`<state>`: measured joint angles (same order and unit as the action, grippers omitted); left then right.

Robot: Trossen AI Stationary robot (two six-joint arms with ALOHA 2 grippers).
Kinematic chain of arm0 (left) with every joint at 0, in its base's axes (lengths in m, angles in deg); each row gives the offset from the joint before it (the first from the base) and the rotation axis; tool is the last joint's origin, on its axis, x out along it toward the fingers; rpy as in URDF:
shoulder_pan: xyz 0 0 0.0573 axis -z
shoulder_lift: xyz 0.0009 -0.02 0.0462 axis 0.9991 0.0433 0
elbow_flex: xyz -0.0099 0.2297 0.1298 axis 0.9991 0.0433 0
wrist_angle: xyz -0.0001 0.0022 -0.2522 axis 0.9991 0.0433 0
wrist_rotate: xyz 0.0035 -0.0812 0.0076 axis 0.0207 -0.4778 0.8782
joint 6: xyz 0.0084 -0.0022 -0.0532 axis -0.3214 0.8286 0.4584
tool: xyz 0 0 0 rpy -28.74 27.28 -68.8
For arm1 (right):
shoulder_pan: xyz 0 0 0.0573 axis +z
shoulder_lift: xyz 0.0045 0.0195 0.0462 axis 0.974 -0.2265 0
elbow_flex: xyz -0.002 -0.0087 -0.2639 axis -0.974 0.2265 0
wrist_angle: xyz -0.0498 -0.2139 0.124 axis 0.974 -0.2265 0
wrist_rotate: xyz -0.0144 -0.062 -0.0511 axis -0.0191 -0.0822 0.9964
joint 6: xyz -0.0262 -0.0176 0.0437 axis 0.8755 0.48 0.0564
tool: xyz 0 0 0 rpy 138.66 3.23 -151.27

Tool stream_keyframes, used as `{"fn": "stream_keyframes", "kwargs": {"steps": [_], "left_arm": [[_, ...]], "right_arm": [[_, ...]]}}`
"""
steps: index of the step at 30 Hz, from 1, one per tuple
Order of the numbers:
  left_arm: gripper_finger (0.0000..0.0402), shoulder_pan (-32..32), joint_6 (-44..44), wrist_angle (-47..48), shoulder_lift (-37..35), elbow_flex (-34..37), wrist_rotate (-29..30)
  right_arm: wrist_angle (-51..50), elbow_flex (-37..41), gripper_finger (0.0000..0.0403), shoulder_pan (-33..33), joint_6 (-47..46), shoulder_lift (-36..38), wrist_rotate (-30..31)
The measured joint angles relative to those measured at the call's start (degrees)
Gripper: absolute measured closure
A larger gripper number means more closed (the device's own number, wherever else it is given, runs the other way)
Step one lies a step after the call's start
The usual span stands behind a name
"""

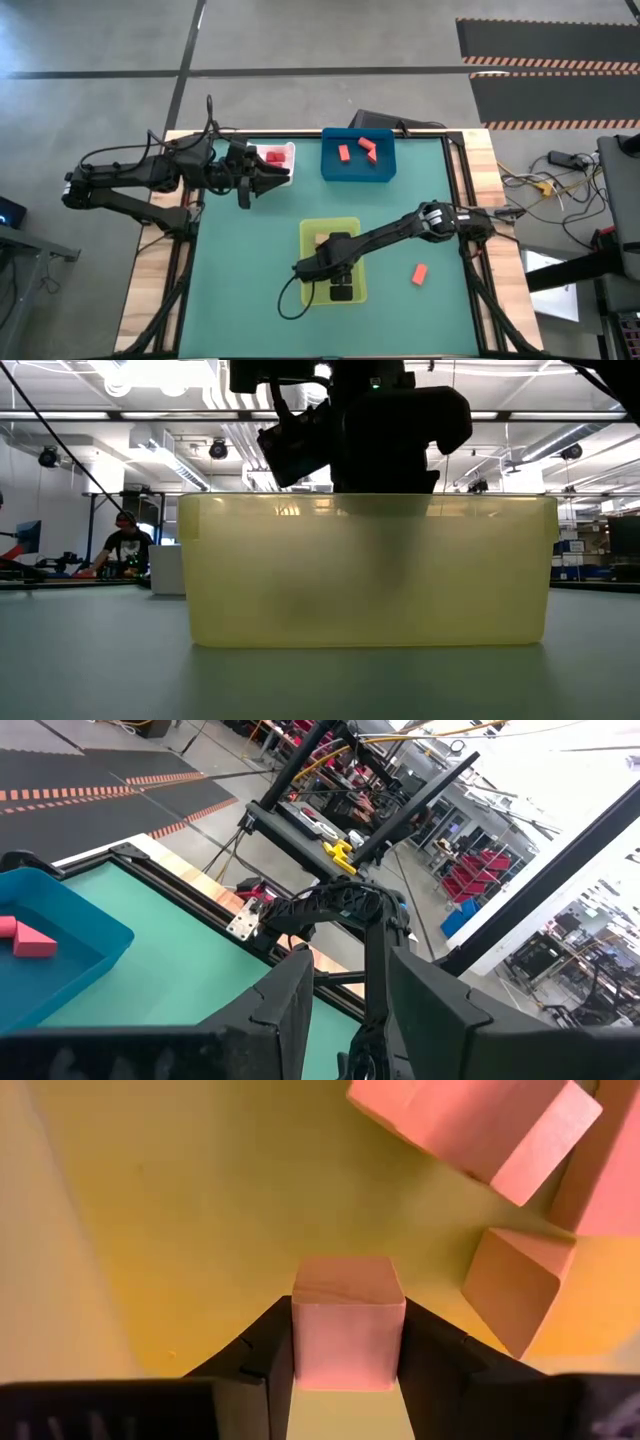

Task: Sort & place blocks by color
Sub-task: Put the light orange cube block into the yellow bin, then put the orange rectangular block into the blue bin

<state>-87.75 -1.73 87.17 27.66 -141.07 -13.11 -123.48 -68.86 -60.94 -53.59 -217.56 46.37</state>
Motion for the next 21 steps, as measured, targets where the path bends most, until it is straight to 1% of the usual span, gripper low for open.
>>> {"fn": "stream_keyframes", "kwargs": {"steps": [2,7,11,16,21], "left_arm": [[0.0285,0.0,0.0,0.0,0.0,0.0,0.0],[0.0285,0.0,0.0,0.0,0.0,0.0,0.0],[0.0285,0.0,0.0,0.0,0.0,0.0,0.0],[0.0285,0.0,-0.1,0.0,0.0,0.0,0.0],[0.0285,0.0,-0.1,0.1,0.0,0.0,0.0]], "right_arm": [[-0.1,0.0,0.0269,0.0,0.0,0.0,0.1],[0.1,0.0,0.0227,0.0,-0.1,0.0,0.2],[0.1,0.0,0.0208,0.0,-0.4,0.0,0.2],[-1.2,-0.5,0.0207,0.0,-2.1,2.1,0.2],[-2.4,-1.4,0.0216,0.0,-6.1,7.4,0.0]]}}
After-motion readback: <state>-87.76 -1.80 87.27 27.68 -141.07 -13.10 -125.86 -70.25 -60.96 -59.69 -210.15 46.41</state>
